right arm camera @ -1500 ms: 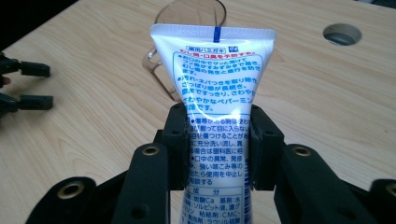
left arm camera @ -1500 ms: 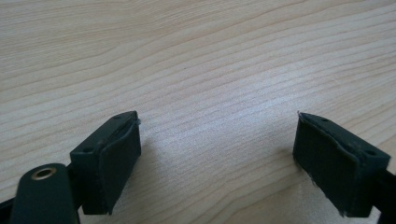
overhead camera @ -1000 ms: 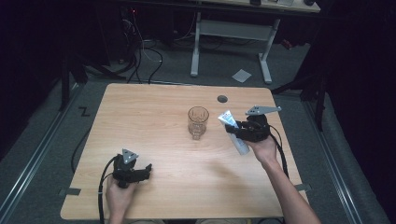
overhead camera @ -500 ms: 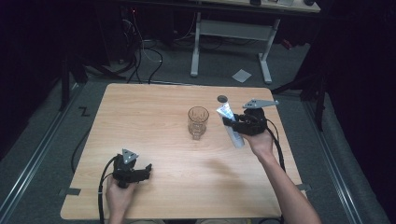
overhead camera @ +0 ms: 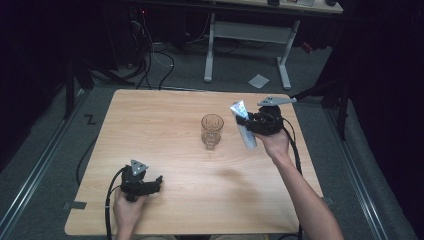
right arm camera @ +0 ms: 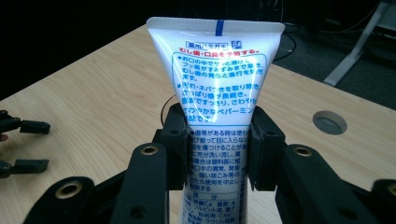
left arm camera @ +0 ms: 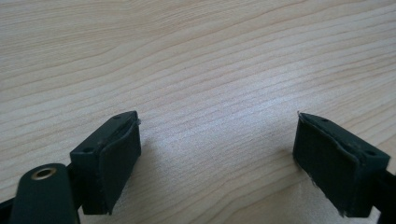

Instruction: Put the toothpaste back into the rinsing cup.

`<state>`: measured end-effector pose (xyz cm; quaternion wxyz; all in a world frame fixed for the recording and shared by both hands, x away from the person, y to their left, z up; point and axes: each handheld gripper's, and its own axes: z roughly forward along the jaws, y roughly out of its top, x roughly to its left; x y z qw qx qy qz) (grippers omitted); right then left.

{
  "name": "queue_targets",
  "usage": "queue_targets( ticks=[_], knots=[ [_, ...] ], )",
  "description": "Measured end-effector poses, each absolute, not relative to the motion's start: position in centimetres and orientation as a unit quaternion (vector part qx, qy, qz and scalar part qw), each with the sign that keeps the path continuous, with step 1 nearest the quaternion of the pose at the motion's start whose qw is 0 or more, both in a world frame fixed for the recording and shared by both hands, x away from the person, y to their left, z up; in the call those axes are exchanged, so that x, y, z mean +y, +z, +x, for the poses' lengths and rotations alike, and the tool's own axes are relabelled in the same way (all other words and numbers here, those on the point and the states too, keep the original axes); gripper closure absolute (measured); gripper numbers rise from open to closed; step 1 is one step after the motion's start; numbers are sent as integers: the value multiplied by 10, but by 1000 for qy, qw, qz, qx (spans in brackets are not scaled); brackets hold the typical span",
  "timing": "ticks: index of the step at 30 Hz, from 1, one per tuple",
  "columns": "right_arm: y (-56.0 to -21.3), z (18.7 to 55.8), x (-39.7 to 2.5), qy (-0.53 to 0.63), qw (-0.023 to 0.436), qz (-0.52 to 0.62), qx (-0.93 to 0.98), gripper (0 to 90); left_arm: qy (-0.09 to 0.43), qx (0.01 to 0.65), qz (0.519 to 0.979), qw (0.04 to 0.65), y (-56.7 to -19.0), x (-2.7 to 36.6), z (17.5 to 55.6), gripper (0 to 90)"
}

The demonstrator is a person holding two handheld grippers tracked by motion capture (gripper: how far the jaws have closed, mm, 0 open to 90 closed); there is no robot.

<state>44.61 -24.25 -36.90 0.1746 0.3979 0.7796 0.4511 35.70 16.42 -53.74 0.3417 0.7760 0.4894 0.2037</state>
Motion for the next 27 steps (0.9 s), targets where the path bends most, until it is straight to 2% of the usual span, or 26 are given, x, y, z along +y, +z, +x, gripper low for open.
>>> queue_targets(
  ticks=[27],
  knots=[
    [-361,470,-227,467,183,400,767,650,204,489,776,341,-537,164,357,154]
  ],
)
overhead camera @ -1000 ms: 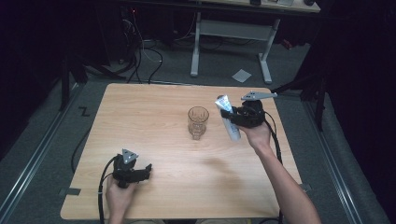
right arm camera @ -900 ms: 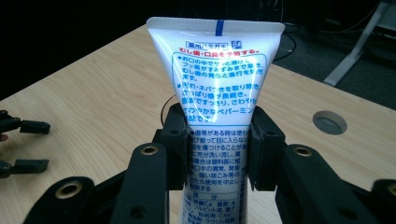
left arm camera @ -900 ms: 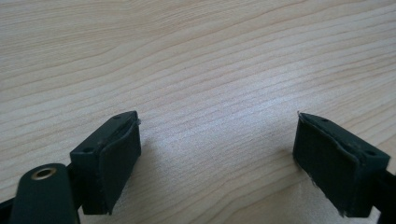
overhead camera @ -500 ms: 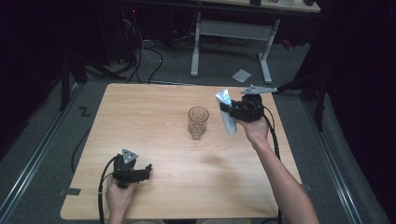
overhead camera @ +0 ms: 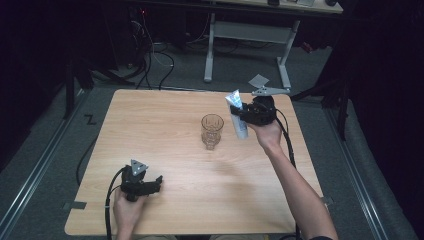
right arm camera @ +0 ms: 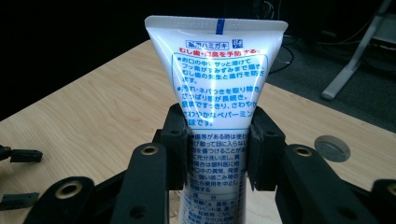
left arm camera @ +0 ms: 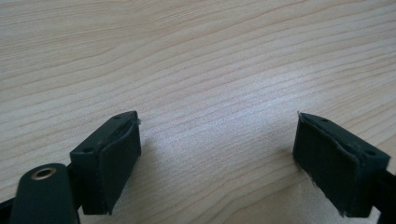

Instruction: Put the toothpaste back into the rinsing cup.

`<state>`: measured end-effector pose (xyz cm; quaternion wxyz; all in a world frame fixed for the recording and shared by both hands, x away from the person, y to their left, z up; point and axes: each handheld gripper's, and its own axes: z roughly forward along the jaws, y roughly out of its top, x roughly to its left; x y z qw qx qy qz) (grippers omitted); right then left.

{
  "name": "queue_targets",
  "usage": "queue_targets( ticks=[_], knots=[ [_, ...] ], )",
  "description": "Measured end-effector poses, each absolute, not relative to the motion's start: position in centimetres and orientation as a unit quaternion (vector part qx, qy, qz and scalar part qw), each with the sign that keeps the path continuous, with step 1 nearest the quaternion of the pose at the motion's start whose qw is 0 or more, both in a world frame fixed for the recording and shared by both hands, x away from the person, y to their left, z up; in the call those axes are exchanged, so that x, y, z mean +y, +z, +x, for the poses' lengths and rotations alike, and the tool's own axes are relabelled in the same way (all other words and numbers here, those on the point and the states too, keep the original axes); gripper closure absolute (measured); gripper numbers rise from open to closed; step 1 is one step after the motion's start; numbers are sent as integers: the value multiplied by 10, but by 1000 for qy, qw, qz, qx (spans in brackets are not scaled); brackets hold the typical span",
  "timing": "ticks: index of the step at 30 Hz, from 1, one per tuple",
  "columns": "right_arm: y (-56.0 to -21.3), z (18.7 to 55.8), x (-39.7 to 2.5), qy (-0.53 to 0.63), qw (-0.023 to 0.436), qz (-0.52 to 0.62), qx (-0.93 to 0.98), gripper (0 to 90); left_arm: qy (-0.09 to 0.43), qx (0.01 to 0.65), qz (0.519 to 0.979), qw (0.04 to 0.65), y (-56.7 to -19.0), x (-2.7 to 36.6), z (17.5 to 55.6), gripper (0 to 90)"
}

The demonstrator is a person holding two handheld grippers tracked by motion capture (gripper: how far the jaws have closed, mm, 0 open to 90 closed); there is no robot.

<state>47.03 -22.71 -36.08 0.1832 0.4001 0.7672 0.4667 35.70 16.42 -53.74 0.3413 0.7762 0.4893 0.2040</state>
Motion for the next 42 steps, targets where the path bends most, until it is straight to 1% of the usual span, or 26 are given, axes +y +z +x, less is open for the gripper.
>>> queue_targets(
  ticks=[13,29,42],
  knots=[
    [-357,477,-212,469,189,389,770,649,204,489,776,341,-537,164,357,155],
    [-361,485,-207,476,183,396,763,648,204,489,776,341,-537,164,357,154],
    [-353,491,-192,478,191,383,767,648,204,489,776,341,-537,164,357,154]
  ],
)
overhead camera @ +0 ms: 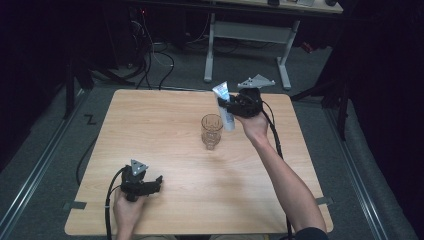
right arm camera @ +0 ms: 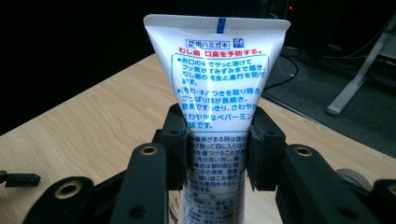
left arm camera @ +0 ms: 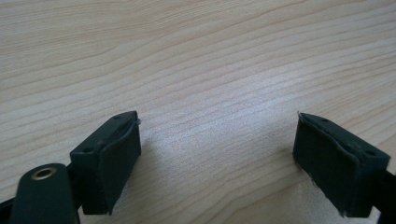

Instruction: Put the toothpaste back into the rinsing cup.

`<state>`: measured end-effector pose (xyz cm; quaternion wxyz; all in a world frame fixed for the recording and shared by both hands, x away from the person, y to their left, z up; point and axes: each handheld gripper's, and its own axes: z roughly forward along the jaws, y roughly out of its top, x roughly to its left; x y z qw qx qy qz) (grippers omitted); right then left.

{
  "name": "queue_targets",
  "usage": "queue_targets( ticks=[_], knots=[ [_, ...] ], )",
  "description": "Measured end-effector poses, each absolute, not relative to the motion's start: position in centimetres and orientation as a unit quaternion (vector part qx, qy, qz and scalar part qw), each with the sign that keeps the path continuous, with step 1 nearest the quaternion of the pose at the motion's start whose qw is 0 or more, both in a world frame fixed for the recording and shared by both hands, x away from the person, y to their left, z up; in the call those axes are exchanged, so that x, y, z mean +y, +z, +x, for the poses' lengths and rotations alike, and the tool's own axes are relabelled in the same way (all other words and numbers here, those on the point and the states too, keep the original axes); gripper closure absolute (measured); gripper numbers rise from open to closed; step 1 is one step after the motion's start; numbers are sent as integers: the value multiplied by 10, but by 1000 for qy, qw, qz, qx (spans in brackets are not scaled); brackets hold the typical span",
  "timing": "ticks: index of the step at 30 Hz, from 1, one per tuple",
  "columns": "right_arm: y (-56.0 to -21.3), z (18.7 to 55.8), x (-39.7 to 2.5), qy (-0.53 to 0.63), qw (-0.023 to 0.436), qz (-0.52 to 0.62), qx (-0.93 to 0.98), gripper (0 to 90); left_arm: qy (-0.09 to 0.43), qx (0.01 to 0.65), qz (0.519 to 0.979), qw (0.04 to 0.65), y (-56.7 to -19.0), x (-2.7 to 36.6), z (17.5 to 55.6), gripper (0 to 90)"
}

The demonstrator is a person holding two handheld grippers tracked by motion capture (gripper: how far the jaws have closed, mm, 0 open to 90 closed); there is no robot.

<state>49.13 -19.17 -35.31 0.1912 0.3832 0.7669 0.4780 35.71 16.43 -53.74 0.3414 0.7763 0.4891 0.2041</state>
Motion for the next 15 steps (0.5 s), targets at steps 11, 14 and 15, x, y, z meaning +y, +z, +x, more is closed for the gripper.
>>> queue_targets(
  ticks=[11,14,15],
  knots=[
    [-354,498,-178,477,191,380,769,648,204,489,776,341,-537,164,357,154],
    [-354,499,-174,477,191,378,770,648,204,489,776,342,-537,164,357,155],
    [-355,499,-172,477,190,377,771,648,204,489,776,342,-537,164,357,155]
  ],
)
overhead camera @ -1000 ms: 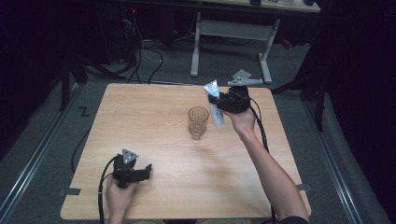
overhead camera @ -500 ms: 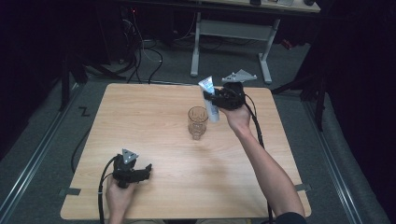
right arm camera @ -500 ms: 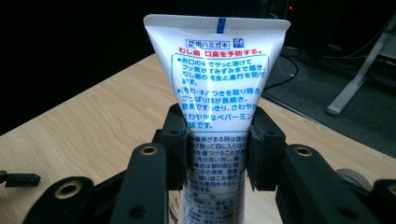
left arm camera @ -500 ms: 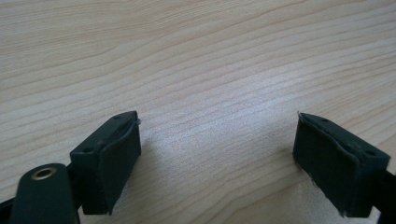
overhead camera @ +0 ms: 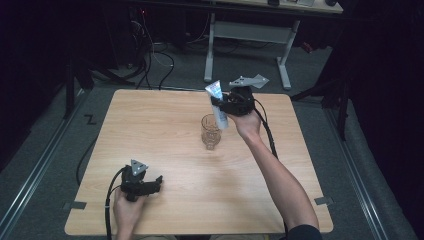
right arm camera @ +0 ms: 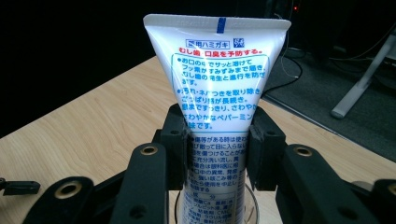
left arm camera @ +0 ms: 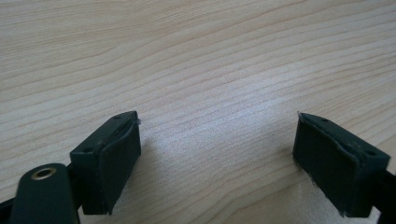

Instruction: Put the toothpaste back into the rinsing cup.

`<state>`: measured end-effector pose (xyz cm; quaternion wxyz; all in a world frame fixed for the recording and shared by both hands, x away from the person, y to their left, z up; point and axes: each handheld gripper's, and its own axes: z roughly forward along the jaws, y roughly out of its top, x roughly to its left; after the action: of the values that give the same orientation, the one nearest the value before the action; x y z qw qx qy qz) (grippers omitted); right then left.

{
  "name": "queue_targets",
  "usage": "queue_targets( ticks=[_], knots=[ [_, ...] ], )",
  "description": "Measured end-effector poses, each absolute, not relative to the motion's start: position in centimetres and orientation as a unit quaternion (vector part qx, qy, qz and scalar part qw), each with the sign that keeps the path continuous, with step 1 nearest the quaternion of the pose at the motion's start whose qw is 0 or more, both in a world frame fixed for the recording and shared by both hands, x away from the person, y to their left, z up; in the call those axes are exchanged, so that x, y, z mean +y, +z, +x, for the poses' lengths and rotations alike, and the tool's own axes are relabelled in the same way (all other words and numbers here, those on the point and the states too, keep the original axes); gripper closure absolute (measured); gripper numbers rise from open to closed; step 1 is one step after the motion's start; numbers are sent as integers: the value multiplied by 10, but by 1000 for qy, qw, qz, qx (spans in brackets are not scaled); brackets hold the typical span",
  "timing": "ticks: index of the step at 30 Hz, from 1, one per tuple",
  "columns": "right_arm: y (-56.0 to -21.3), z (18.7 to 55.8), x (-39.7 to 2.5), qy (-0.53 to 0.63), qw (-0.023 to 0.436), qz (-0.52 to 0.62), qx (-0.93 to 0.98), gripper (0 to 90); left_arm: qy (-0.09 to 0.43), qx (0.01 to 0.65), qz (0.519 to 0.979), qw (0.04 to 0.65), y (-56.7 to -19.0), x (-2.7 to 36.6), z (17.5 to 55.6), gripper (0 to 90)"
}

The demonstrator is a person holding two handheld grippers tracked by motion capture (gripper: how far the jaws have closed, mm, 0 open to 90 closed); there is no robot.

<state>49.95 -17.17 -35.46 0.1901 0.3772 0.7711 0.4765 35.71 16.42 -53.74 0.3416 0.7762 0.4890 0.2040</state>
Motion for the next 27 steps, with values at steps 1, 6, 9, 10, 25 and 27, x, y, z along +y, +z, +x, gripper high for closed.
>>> queue_targets(
  ticks=[1,6,9,10,25,27],
  knots=[
    [-355,500,-171,477,189,376,772,648,204,489,776,342,-537,164,357,155],
    [-356,503,-165,474,190,374,774,647,204,489,776,342,-537,164,357,154],
    [-357,503,-163,474,192,373,774,647,204,489,776,342,-537,164,357,155],
    [-357,503,-163,473,193,372,775,647,204,489,776,342,-537,164,357,155],
    [-365,510,-158,463,201,377,777,643,204,489,777,341,-537,164,357,155],
    [-366,511,-156,460,204,376,778,642,204,489,777,341,-537,164,357,155]
  ],
)
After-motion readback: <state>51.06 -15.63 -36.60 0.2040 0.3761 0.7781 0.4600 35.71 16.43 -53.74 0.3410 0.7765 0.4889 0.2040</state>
